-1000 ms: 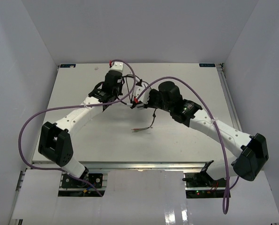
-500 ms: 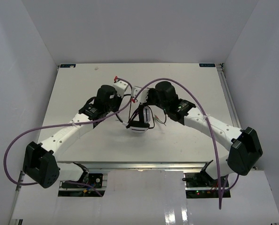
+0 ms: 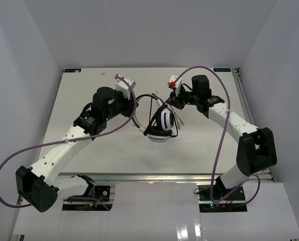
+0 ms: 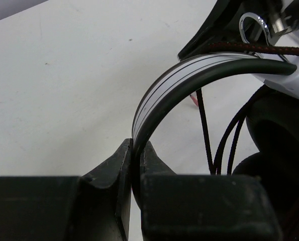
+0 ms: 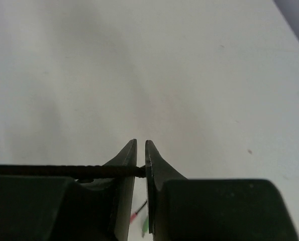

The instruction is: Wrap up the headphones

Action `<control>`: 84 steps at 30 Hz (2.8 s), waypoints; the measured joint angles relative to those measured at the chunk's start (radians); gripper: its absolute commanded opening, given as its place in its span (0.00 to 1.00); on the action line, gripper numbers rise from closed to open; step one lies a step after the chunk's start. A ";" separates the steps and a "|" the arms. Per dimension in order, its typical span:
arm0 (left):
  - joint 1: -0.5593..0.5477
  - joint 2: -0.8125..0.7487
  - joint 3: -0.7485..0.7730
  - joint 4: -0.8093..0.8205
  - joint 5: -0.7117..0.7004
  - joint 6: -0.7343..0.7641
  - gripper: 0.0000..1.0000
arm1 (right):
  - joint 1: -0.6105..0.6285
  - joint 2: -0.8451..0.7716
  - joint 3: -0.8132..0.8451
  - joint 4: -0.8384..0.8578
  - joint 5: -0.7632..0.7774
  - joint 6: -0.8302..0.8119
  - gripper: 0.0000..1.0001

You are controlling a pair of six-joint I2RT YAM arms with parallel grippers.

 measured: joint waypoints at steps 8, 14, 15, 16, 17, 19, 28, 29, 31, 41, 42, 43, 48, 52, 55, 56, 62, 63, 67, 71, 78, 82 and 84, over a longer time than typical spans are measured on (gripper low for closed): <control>0.001 0.000 0.101 0.052 0.046 -0.182 0.00 | -0.028 0.043 -0.150 0.386 -0.524 0.438 0.19; 0.001 0.021 0.150 0.126 0.041 -0.325 0.00 | -0.028 0.042 -0.261 0.833 -0.666 0.843 0.20; 0.000 0.030 0.164 0.139 0.038 -0.344 0.00 | -0.027 0.040 -0.269 0.889 -0.674 0.889 0.20; 0.000 0.039 0.176 0.152 0.029 -0.364 0.00 | -0.027 0.038 -0.276 0.931 -0.679 0.923 0.20; 0.000 0.045 0.184 0.161 0.017 -0.380 0.00 | -0.027 0.033 -0.281 0.961 -0.681 0.950 0.21; 0.000 0.050 0.193 0.181 -0.020 -0.412 0.00 | -0.026 0.018 -0.294 1.003 -0.682 0.986 0.30; 0.000 0.051 0.218 0.269 -0.220 -0.536 0.00 | -0.025 -0.030 -0.365 1.018 -0.654 1.004 0.13; 0.000 0.051 0.218 0.270 -0.235 -0.547 0.00 | -0.025 -0.030 -0.365 1.018 -0.650 1.005 0.09; 0.000 0.051 0.218 0.268 -0.272 -0.561 0.00 | -0.025 -0.030 -0.365 1.019 -0.639 1.008 0.08; -0.001 0.027 0.083 0.143 -0.522 -0.750 0.00 | 0.003 -0.093 -0.427 0.920 -0.539 0.924 0.08; -0.001 0.034 0.072 0.121 -0.544 -0.766 0.00 | 0.019 -0.106 -0.429 0.876 -0.514 0.885 0.08; -0.001 0.045 0.062 0.097 -0.567 -0.780 0.00 | 0.037 -0.120 -0.429 0.825 -0.487 0.845 0.08; 0.000 0.169 0.044 -0.005 -0.667 -0.818 0.00 | 0.144 -0.173 -0.404 0.551 -0.308 0.625 0.08; 0.000 0.265 0.017 -0.062 -0.696 -0.844 0.00 | 0.182 -0.153 -0.352 0.380 -0.191 0.500 0.08; 0.001 0.319 0.014 -0.098 -0.699 -0.847 0.00 | 0.210 -0.091 -0.296 0.260 -0.123 0.419 0.08; 0.001 0.339 0.015 -0.104 -0.698 -0.844 0.00 | 0.223 -0.067 -0.278 0.223 -0.098 0.392 0.08; 0.005 0.457 0.009 -0.135 -0.638 -0.790 0.00 | 0.295 0.063 -0.150 -0.024 0.079 0.206 0.08; 0.005 0.474 0.004 -0.136 -0.623 -0.775 0.00 | 0.301 0.080 -0.121 -0.067 0.116 0.170 0.08; 0.010 0.534 -0.001 -0.141 -0.567 -0.718 0.00 | 0.317 0.116 -0.046 -0.177 0.241 0.043 0.08; 0.013 0.558 0.003 -0.134 -0.519 -0.679 0.00 | 0.340 0.116 -0.025 -0.226 0.327 -0.042 0.08; 0.020 0.595 0.026 -0.125 -0.452 -0.650 0.09 | 0.364 0.116 -0.002 -0.255 0.427 -0.146 0.08; 0.022 0.626 0.028 -0.111 -0.420 -0.653 0.29 | 0.374 0.115 -0.001 -0.249 0.477 -0.211 0.10; 0.025 0.630 0.028 -0.116 -0.399 -0.649 0.38 | 0.389 0.110 -0.011 -0.226 0.519 -0.256 0.14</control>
